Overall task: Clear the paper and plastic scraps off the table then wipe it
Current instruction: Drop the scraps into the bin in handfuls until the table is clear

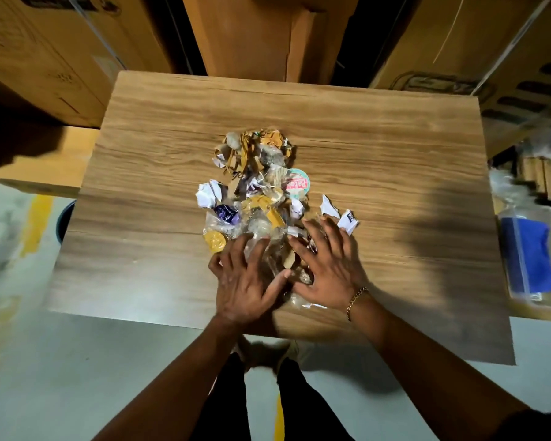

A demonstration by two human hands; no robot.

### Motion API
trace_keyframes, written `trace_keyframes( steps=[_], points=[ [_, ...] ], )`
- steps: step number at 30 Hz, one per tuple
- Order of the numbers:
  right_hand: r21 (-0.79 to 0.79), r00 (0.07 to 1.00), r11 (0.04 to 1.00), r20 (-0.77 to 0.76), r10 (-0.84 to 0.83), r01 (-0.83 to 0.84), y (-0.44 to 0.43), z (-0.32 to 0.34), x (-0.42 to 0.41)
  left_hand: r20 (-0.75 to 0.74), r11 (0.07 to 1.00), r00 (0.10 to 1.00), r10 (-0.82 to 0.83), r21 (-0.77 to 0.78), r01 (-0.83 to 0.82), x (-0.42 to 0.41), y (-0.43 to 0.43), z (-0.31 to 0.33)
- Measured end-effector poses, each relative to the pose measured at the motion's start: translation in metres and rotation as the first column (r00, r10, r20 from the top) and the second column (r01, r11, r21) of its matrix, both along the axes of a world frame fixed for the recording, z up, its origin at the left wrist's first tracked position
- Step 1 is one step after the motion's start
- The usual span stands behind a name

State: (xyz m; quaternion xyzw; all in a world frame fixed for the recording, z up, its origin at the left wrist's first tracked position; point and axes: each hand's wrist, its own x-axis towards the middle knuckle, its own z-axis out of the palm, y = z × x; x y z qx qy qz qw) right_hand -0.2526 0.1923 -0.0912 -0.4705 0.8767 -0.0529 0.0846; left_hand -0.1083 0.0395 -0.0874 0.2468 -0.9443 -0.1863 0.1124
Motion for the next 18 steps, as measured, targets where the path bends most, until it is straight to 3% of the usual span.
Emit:
trace_keyframes(
  steps=[4, 7, 18],
  points=[
    [0.038, 0.999, 0.999, 0.002, 0.035, -0.035, -0.001, -0.007, -0.004, 0.183, 0.995, 0.979, -0.093, 0.041, 0.087, -0.019, -0.013, -0.007],
    [-0.01, 0.999, 0.999, -0.031, 0.031, -0.031, -0.004, -0.009, -0.004, 0.294, 0.993, 0.953, -0.074, 0.107, 0.044, -0.018, -0.013, -0.021],
    [-0.175, 0.999, 0.984, -0.034, -0.023, 0.016, -0.036, -0.016, -0.005, 0.242, 0.999, 0.97, 0.01, -0.034, -0.002, -0.021, -0.008, -0.032]
  ],
)
